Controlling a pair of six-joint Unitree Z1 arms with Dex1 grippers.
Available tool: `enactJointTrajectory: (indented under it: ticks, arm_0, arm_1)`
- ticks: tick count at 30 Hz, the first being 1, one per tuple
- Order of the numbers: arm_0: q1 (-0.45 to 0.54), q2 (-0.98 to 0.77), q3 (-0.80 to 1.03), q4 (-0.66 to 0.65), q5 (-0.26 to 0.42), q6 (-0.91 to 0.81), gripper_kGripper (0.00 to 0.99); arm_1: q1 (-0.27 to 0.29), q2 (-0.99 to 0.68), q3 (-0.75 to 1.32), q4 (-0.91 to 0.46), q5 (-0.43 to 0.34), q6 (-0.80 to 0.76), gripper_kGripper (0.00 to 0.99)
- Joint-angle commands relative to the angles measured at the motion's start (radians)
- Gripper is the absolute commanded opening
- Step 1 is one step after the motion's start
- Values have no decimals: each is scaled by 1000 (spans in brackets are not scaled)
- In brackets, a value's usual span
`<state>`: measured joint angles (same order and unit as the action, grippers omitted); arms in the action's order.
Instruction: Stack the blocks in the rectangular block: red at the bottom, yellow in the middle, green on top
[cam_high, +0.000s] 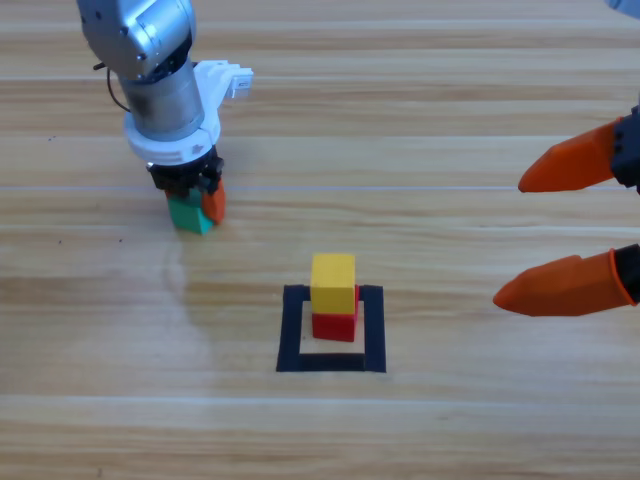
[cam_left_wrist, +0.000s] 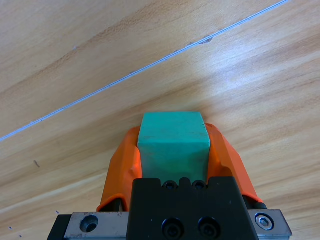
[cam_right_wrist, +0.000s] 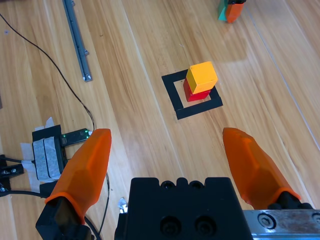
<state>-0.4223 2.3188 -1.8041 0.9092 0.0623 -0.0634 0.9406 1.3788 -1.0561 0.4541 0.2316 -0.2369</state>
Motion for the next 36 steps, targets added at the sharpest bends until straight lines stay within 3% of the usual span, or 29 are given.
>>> enactJointTrajectory:
  ticks: [1,12,21,36]
  arm_0:
    - [-15,31,54,22,24,-46,29]
    - [-250,-39,-314,436,40,-521,0]
    - [-400,-110,-325,456,51,-679,0]
    - [-452,-95,-331,453,79,-760,0]
  arm_1:
    - [-40,40,5,26,29,-4,982]
    - [-83,34,1,43,66,-7,982]
    - [-103,31,-4,55,87,-10,982]
    - [-103,36,-7,58,87,-12,982]
